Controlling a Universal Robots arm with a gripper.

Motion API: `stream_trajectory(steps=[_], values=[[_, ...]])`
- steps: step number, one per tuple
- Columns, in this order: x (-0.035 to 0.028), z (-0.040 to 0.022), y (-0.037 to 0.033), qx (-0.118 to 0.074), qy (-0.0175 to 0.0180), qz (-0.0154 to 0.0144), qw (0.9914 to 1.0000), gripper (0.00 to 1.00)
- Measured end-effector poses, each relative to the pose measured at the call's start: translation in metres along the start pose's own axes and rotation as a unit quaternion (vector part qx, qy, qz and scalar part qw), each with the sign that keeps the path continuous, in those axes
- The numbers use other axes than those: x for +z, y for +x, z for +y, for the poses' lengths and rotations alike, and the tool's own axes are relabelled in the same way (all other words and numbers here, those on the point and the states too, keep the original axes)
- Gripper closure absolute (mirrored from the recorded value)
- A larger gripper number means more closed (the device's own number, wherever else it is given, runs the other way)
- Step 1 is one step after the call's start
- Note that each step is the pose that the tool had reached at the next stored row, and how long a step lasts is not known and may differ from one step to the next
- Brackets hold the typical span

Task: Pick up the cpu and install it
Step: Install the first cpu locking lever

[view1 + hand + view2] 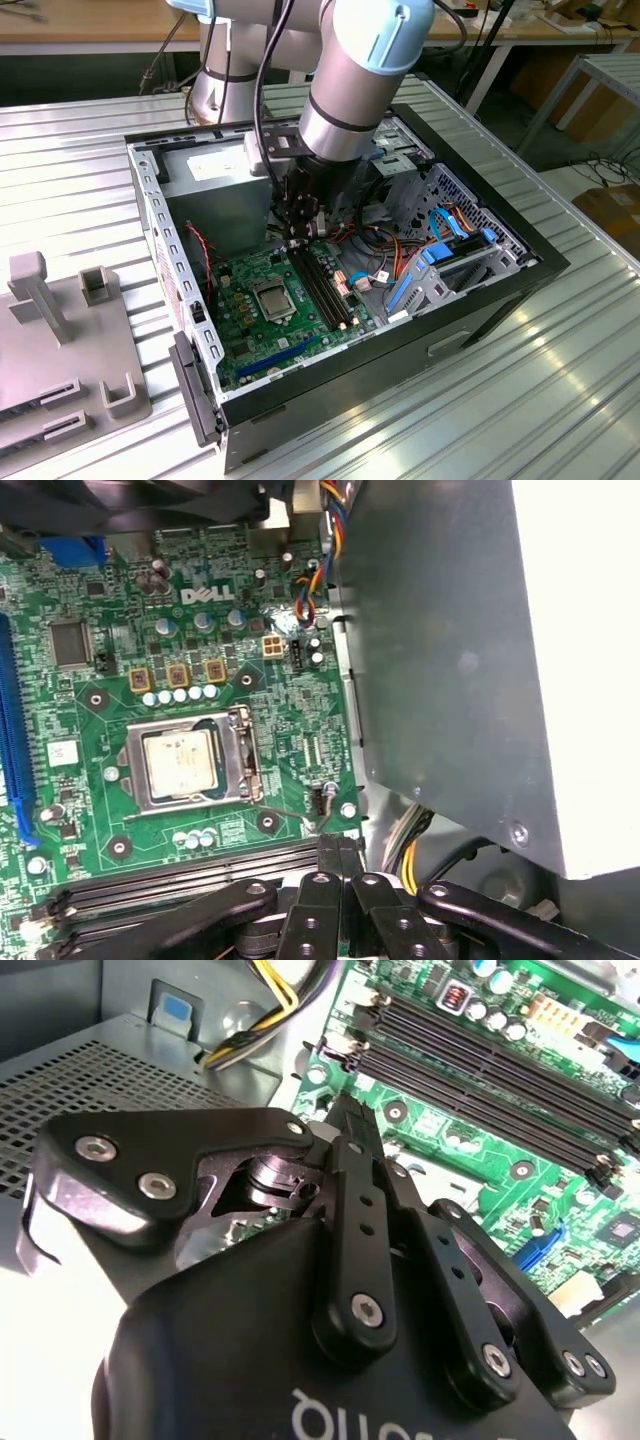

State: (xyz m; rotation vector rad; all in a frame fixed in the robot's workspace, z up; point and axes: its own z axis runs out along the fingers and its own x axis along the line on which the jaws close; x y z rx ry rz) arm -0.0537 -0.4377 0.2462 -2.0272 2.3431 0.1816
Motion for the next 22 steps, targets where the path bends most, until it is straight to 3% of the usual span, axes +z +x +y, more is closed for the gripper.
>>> stream_trajectory(steps=[8,22], values=[[0.0007,0.0032,-0.0015,0.0,0.0,-0.0001,1.0,0.89],[-0.0002,0.0043,0.0077,-0.008,-0.0008,0.0005,0.99997,0.89]])
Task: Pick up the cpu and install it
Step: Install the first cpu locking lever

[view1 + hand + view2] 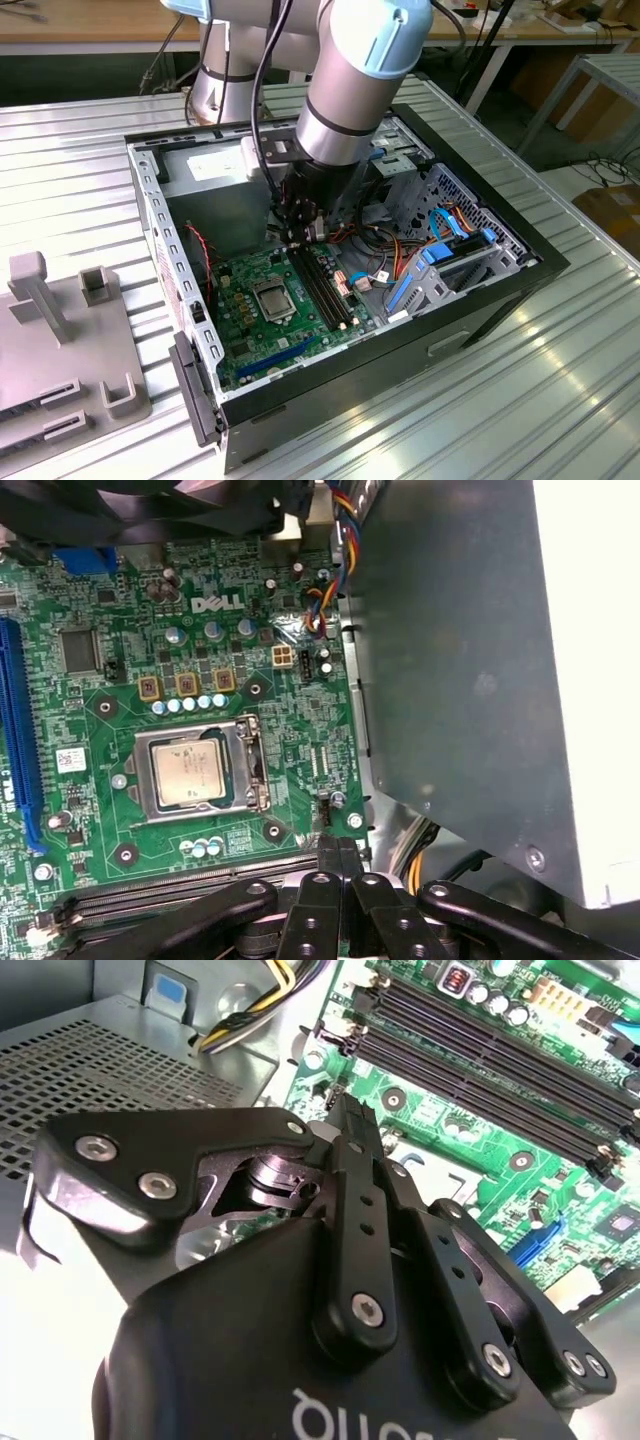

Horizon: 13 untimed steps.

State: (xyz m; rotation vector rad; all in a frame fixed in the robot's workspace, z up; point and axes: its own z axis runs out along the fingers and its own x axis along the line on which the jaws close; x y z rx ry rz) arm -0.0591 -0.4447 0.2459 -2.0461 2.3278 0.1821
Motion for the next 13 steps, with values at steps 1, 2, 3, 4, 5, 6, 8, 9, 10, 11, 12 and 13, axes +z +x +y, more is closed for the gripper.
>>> stream_trajectory(steps=[1,2,3,4,5,6,8,9,10,11,12,13], values=[[-0.0001,0.0,0.0006,-0.001,-0.0001,0.0,1.0,0.89],[-0.0001,-0.0001,0.0012,-0.001,-0.0001,0.0001,1.0,0.89],[-0.0002,-0.0002,0.0018,-0.002,-0.0002,0.0001,1.0,0.89],[-0.0003,-0.0003,0.0023,-0.003,-0.0003,0.0002,1.0,0.89],[-0.0004,-0.0003,0.003,-0.003,-0.0004,0.0003,0.99999,0.89],[-0.0004,-0.0005,0.0037,-0.004,-0.0004,0.0003,0.99999,0.89],[-0.0006,-0.0006,0.0055,-0.005,-0.0006,0.0004,0.99998,0.89],[-0.0007,-0.0007,0.0065,-0.006,-0.0006,0.0004,0.99998,0.89],[-0.0009,-0.0008,0.0076,-0.007,-0.0008,0.0005,0.99997,0.89],[-0.0009,-0.0009,0.0086,-0.008,-0.0008,0.0005,0.99997,0.89],[-0.0011,-0.001,0.0096,-0.009,-0.001,0.0006,0.99996,0.89],[-0.0012,-0.0011,0.0103,-0.01,-0.0011,0.0007,0.99995,0.89]])
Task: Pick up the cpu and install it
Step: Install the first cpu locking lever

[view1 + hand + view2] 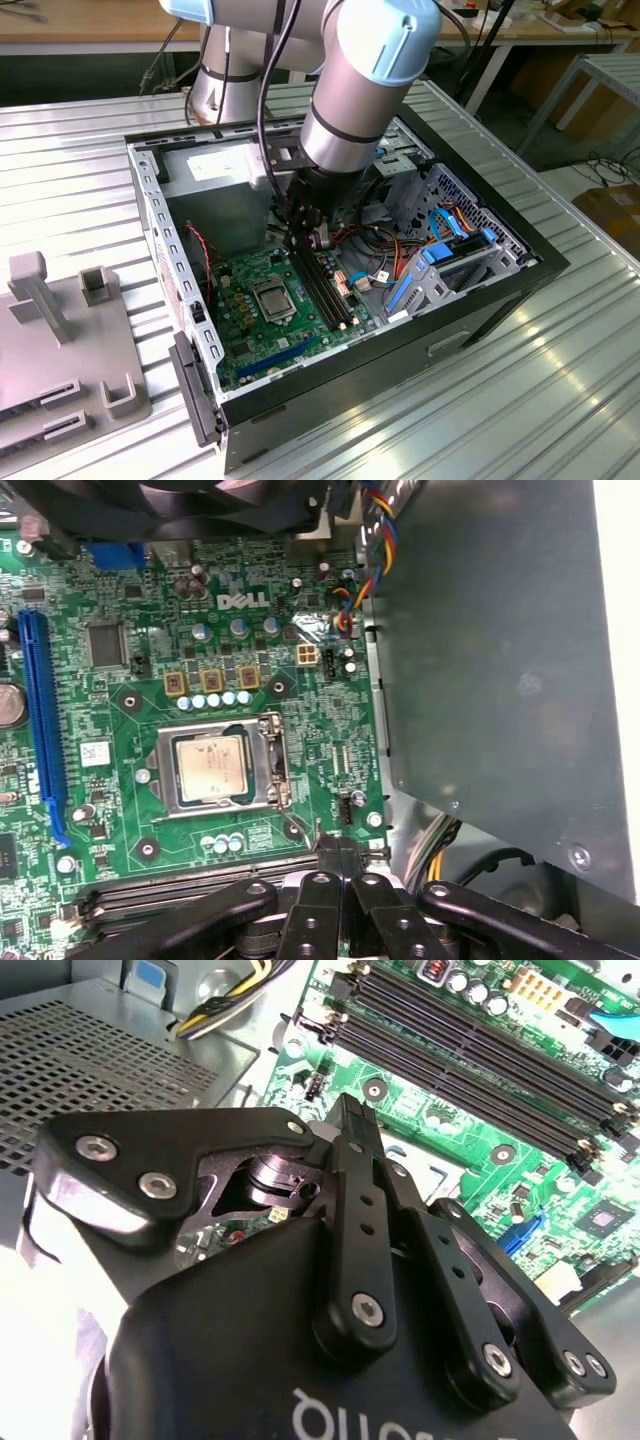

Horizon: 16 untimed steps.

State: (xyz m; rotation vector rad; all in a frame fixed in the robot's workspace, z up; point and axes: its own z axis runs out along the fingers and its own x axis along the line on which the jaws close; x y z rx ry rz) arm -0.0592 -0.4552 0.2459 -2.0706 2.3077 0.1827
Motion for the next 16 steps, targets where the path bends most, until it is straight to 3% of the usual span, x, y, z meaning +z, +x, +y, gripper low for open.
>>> stream_trajectory(steps=[4,12,15,16], values=[[-0.0001,0.0004,0.0015,-0.006,-0.0006,0.0004,0.99998,0.89],[0.0001,0.0037,0.002,-0.033,-0.0032,0.0041,0.99945,0.89],[0.0001,0.0041,0.002,-0.032,-0.003,0.0075,0.99944,0.89],[0.0002,0.0043,0.002,-0.032,-0.0027,0.0105,0.99942,0.89]])
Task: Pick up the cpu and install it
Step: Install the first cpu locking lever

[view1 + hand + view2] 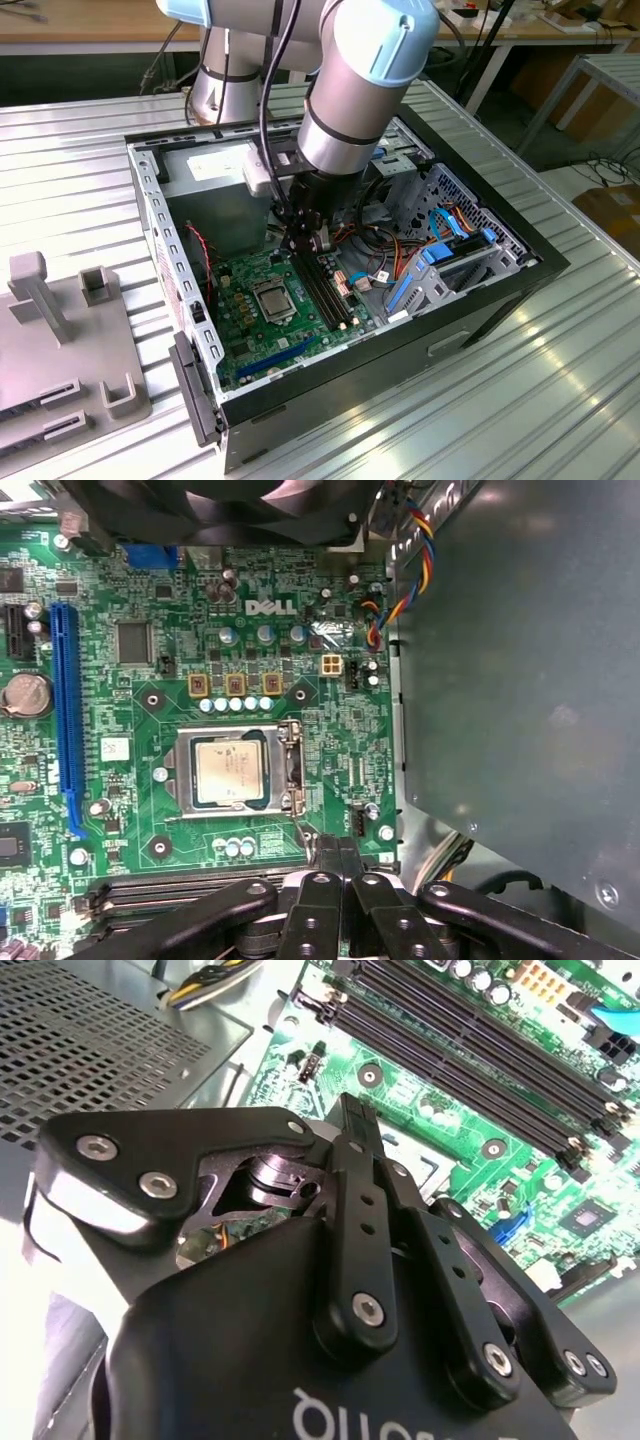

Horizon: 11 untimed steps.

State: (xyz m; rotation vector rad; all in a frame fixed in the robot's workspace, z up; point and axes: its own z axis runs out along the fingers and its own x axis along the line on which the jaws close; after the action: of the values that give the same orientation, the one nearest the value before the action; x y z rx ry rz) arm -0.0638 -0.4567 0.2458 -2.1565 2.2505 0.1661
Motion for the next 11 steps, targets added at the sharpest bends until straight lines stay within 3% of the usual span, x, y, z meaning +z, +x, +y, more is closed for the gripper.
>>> stream_trajectory(steps=[1,5,8,11], values=[[0.0001,-0.0001,0.0,0.0,0.0002,0.0042,0.99999,0.89],[0.0001,-0.0001,0.0007,0.001,0.0004,0.0099,0.99995,0.89],[0.0001,-0.0001,0.0009,0.001,0.0012,0.026,0.99966,0.89],[0.0004,-0.0001,0.001,0.002,0.0018,0.0395,0.99922,0.89]])
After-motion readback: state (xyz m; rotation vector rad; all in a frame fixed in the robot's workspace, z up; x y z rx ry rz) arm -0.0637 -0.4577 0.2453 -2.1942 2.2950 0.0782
